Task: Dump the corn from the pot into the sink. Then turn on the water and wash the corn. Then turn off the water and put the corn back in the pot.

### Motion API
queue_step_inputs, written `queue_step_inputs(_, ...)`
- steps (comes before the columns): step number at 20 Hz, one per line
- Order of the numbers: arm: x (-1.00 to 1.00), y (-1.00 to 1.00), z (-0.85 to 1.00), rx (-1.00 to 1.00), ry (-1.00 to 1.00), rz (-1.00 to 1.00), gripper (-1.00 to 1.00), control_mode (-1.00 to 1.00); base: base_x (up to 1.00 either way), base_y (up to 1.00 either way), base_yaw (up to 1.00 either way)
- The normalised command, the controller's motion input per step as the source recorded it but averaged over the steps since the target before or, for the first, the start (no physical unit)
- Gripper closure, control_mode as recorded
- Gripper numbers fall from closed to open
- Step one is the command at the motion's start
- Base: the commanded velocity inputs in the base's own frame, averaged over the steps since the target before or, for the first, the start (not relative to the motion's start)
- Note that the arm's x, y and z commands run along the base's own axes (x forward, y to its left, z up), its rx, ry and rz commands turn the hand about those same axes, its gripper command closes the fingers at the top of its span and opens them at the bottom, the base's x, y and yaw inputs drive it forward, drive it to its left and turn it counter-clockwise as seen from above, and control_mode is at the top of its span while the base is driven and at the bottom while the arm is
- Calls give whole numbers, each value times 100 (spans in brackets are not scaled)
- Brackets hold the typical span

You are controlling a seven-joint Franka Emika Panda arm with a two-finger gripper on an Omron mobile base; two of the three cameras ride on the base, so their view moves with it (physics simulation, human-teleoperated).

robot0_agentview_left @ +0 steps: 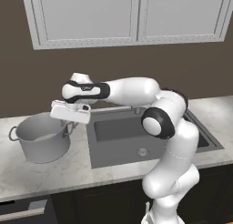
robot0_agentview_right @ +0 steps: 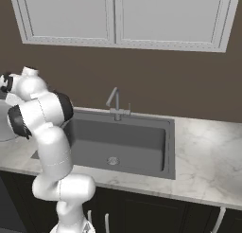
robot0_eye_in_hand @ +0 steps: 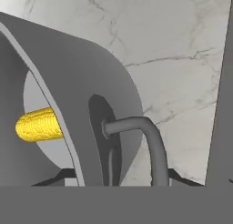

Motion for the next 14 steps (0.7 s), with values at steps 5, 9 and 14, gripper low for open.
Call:
queue_step_inputs(5,0,-89,22,-1,5,-11,100,-100,0,0,0)
queue_step_inputs(9,0,-82,0,-6,0,-12,100,-100,0,0,0)
queue_step_inputs(14,-9,-82,0,-2,0,-19,100,-100,0,0,0)
